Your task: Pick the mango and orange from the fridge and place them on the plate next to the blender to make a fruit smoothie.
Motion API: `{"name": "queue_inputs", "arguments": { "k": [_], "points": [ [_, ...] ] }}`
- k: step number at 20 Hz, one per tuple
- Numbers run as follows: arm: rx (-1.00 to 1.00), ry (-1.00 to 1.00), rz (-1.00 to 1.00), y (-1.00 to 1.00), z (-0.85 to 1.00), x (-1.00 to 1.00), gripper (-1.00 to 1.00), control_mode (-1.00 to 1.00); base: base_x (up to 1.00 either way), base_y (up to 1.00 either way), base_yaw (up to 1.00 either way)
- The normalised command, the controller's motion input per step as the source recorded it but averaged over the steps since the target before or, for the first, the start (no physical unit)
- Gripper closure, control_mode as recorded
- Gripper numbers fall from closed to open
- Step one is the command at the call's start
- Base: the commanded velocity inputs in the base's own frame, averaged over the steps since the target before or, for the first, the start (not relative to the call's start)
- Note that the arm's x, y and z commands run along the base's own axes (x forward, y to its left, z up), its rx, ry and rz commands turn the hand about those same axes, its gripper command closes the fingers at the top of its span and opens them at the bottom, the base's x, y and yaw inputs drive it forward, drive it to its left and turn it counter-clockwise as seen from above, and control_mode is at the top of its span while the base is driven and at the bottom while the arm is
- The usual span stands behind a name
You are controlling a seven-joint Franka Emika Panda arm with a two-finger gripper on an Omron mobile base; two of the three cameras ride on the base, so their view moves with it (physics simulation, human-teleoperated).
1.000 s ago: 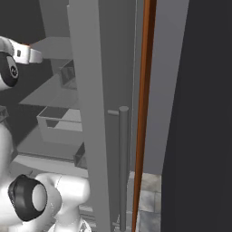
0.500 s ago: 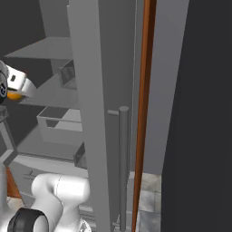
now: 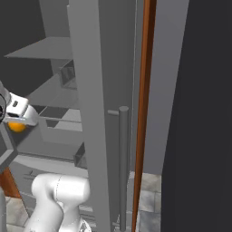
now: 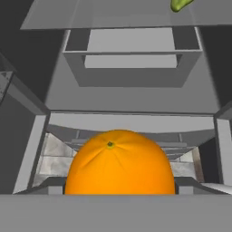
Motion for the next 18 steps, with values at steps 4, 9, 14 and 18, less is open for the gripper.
{"name": "queue_inputs", "arguments": {
  "k": [4, 9, 14, 18],
  "points": [
    [0.00, 0.00, 0.00, 0.00, 0.00, 0.00, 1.00, -1.00, 0.00, 0.00, 0.00],
    [0.00, 0.00, 0.00, 0.00, 0.00, -0.07, 1.00, 1.00, -0.11, 0.00, 0.00],
    [0.00, 0.00, 0.00, 0.00, 0.00, 0.00, 1.00, 1.00, -0.83, 0.00, 0.00],
    [0.00, 0.00, 0.00, 0.00, 0.00, 0.00, 1.00, 1.00, -0.88, -0.04, 0.00]
  ]
}}
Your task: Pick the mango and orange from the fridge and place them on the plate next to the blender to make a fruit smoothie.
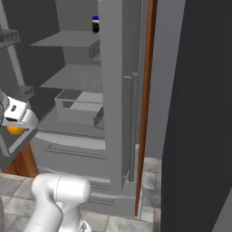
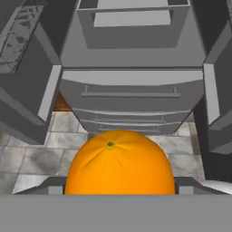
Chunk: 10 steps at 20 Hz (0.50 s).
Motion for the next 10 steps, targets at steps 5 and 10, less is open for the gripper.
{"name": "queue_inputs", "arguments": {
  "k": [5, 10],
  "points": [
    [0.00, 0.00, 0.00, 0.00, 0.00, 0.00, 1.00, 1.00, -0.68, 0.00, 0.27],
    [0.00, 0.00, 0.00, 0.00, 0.00, 0.00, 1.00, 1.00, -0.44, 0.00, 0.53]
  ]
}}
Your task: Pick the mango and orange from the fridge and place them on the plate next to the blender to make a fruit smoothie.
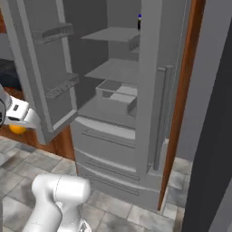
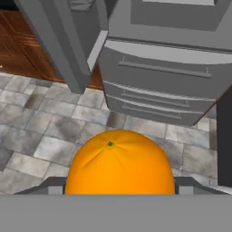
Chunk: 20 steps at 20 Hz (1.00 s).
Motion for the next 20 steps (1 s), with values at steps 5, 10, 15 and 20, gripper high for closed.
{"name": "queue_inputs", "arguments": {
  "k": [5, 10, 15, 20],
  "points": [
    [0.00, 0.00, 0.00, 0.00, 0.00, 0.00, 1.00, 1.00, -0.26, 0.00, 0.54],
    [0.00, 0.00, 0.00, 0.00, 0.00, 0.00, 1.00, 1.00, -0.09, 0.00, 0.56],
    [0.00, 0.00, 0.00, 0.00, 0.00, 0.00, 1.00, 1.00, 0.00, 0.00, 0.57],
    [0.00, 0.00, 0.00, 0.00, 0.00, 0.00, 1.00, 1.00, 0.00, 0.01, 0.57]
  ]
}}
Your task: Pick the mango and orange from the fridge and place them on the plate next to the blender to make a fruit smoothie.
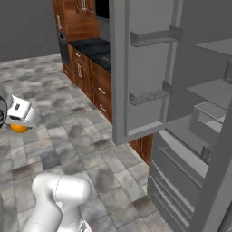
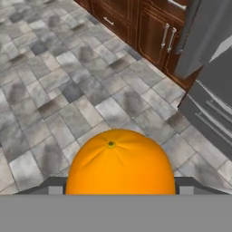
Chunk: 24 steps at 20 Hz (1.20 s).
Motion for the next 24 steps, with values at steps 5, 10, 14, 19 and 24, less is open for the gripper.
{"name": "queue_inputs", "arguments": {
  "k": [5, 10, 14, 19, 24],
  "points": [
    [0.00, 0.00, 0.00, 0.00, 0.00, 0.00, 1.00, 1.00, 0.00, 0.00, 0.59],
    [0.00, 0.00, 0.00, 0.00, 0.00, 0.00, 1.00, 1.00, 0.00, 0.00, 0.57],
    [0.00, 0.00, 0.00, 0.00, 0.00, 0.00, 1.00, 1.00, 0.00, 0.01, 0.55],
    [0.00, 0.00, 0.00, 0.00, 0.00, 0.00, 1.00, 1.00, 0.01, 0.03, 0.54],
    [0.00, 0.00, 0.00, 0.00, 0.00, 0.00, 1.00, 1.00, 0.05, 0.01, 0.51]
  ]
}}
